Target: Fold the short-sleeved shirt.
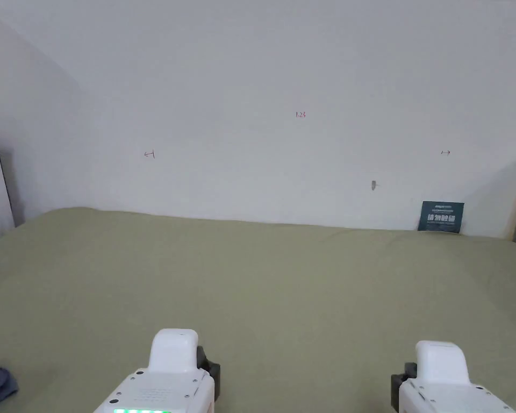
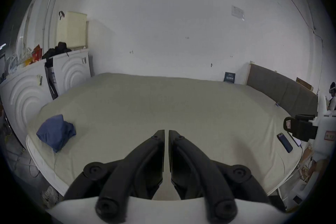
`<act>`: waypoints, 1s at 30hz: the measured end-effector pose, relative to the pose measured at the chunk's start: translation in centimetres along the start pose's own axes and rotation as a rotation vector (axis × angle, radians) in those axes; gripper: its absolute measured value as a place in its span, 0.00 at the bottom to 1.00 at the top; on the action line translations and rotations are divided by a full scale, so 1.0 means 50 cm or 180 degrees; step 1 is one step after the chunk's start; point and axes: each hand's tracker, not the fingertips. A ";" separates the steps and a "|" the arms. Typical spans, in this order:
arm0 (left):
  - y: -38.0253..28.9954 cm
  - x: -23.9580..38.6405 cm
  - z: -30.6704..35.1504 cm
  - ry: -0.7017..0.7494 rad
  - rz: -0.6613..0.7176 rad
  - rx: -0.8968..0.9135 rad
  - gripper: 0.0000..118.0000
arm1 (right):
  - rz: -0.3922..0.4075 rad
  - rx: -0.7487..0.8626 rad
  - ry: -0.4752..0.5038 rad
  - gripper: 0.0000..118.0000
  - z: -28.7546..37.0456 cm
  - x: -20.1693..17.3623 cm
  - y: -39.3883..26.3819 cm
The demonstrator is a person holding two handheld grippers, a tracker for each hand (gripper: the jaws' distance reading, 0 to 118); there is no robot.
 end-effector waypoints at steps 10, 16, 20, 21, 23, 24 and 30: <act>0.120 0.000 0.049 0.0004 -0.0162 0.0626 0.07 | -0.0033 0.0508 -0.0095 0.00 0.035 0.020 0.110; 0.131 0.001 0.046 0.0056 -0.0260 0.0699 0.07 | 0.0097 0.0695 -0.0132 0.00 0.040 0.019 0.123; 0.126 -0.004 0.037 0.0115 -0.0248 0.0730 0.22 | 0.0055 0.0651 -0.0128 0.00 0.036 0.019 0.121; 0.125 -0.006 0.035 0.0129 -0.0240 0.0720 0.46 | 0.0047 0.0662 -0.0130 0.03 0.035 0.020 0.119; 0.121 -0.012 0.029 0.0144 -0.0222 0.0690 0.88 | 0.0038 0.0699 -0.0135 0.30 0.032 0.024 0.114; 0.118 -0.017 0.026 0.0138 -0.0199 0.0662 1.00 | 0.0035 0.0709 -0.0135 0.58 0.030 0.027 0.112; 0.087 -0.029 0.028 0.0108 -0.0065 0.0720 1.00 | -0.0050 0.0795 -0.0177 0.96 0.024 0.038 0.088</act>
